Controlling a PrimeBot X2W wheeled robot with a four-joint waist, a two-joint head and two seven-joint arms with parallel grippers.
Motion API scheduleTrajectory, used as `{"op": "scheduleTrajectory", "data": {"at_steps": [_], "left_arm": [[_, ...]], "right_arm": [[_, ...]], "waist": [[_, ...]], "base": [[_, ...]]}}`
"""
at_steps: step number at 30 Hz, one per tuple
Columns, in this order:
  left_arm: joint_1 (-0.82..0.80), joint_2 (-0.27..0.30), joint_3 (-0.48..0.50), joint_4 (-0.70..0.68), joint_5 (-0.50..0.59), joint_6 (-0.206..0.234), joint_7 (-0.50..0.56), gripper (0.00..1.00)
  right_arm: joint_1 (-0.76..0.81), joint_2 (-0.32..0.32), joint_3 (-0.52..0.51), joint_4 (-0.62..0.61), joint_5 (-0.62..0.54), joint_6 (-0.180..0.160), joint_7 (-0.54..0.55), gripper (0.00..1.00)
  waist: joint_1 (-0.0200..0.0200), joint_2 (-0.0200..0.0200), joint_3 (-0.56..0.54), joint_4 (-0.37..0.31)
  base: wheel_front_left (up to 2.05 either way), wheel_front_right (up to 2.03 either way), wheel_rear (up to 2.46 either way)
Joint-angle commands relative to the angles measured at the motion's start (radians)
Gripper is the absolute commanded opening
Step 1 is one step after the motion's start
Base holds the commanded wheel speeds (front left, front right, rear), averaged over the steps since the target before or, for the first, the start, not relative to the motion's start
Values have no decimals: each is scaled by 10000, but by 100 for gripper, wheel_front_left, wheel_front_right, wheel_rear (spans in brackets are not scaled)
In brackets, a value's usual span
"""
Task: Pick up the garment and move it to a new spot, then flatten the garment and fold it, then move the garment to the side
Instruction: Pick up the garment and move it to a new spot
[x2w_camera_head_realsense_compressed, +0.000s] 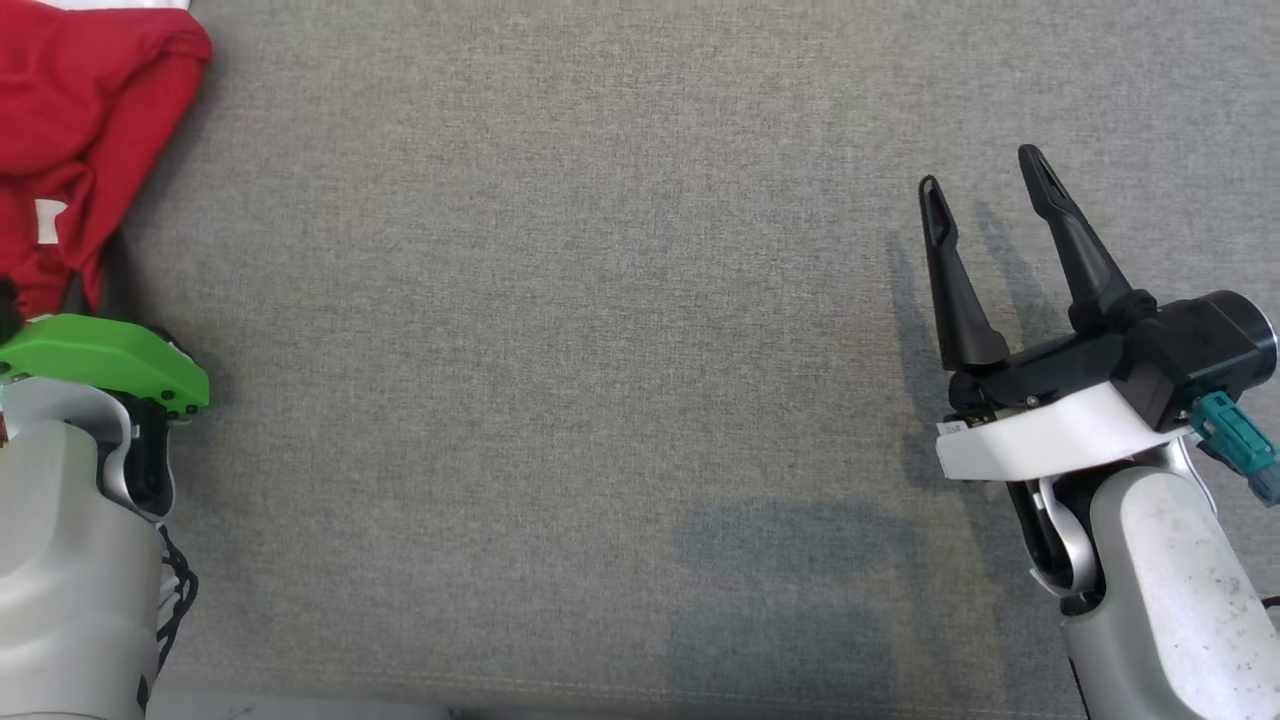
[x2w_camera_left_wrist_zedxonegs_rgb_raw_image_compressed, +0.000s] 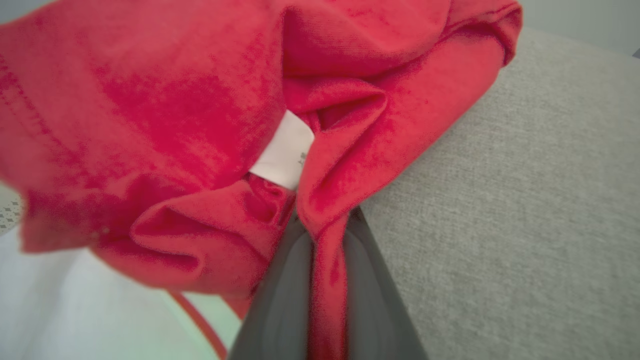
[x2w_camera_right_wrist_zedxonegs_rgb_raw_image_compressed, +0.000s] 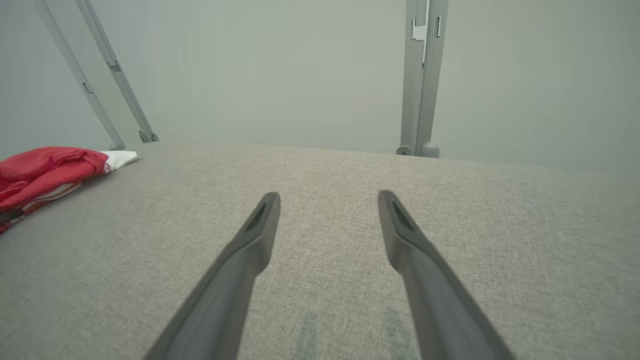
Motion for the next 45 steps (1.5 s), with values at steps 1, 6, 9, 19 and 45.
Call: {"op": "scheduleTrajectory", "data": {"at_steps": [1,6,9,19,45], "left_arm": [[170,-2,-36,-50,-25,-46,-43,0],[925,189,619,-1370,415,105,-61,0],[1608,140,954,-2354,743,311,-66,0],[4270,-130,1257,-5692,1520,1086,-30,0],[5628,-965,-1541,-11103,2593,1446,2297,0]], "right_arm": [[-28,3,-10,55,-62,-11,-93,100],[259,45,-56,211,-24,-11,-267,100],[431,50,-129,319,33,-11,-375,100],[1127,61,-155,676,298,-11,-535,100],[1678,525,-154,752,627,-11,-958,100]], "waist": [[-1,0,-247,-75],[-1,0,-947,-241],[-1,0,-1445,-355],[-1,0,-2904,-938],[-1,0,-2896,-4044]], "base": [[0,0,0],[0,0,0],[0,0,0],[0,0,0],[0,0,0]]}}
